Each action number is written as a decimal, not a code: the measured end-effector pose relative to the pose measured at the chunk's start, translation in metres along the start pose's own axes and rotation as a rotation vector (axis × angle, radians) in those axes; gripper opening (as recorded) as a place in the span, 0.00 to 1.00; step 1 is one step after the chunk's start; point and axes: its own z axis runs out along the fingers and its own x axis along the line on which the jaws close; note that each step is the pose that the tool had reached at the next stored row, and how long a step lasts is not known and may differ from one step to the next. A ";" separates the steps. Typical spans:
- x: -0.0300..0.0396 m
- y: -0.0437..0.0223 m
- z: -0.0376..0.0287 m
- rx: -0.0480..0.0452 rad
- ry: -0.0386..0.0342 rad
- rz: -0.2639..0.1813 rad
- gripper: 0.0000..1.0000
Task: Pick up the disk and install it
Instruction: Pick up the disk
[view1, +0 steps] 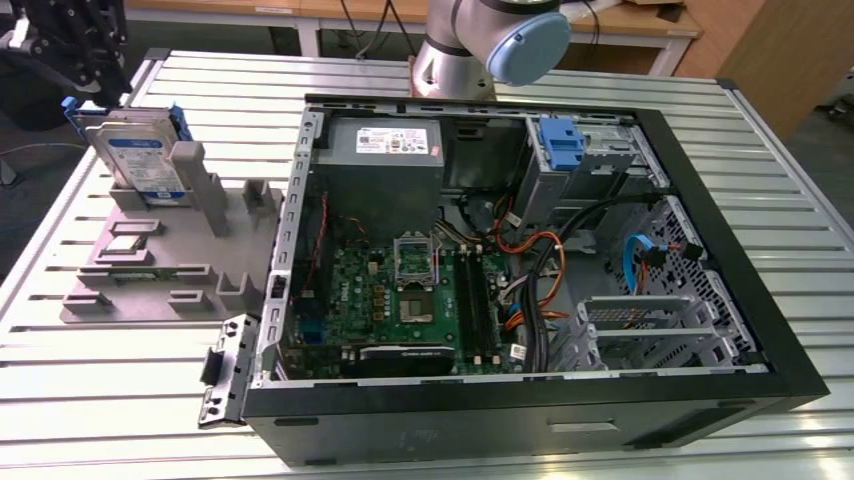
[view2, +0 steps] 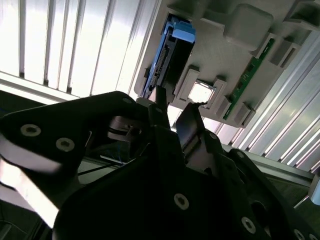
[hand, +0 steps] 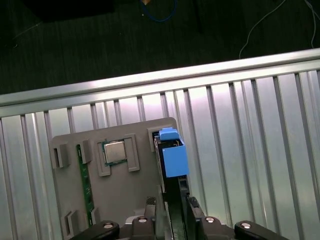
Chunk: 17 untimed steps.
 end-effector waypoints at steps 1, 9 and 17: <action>0.0000 0.0000 0.0000 0.0001 0.0000 0.000 0.41; 0.0000 0.0001 0.0000 0.0000 0.0000 0.000 0.53; 0.0000 0.0002 0.0002 -0.0002 -0.0005 0.000 0.53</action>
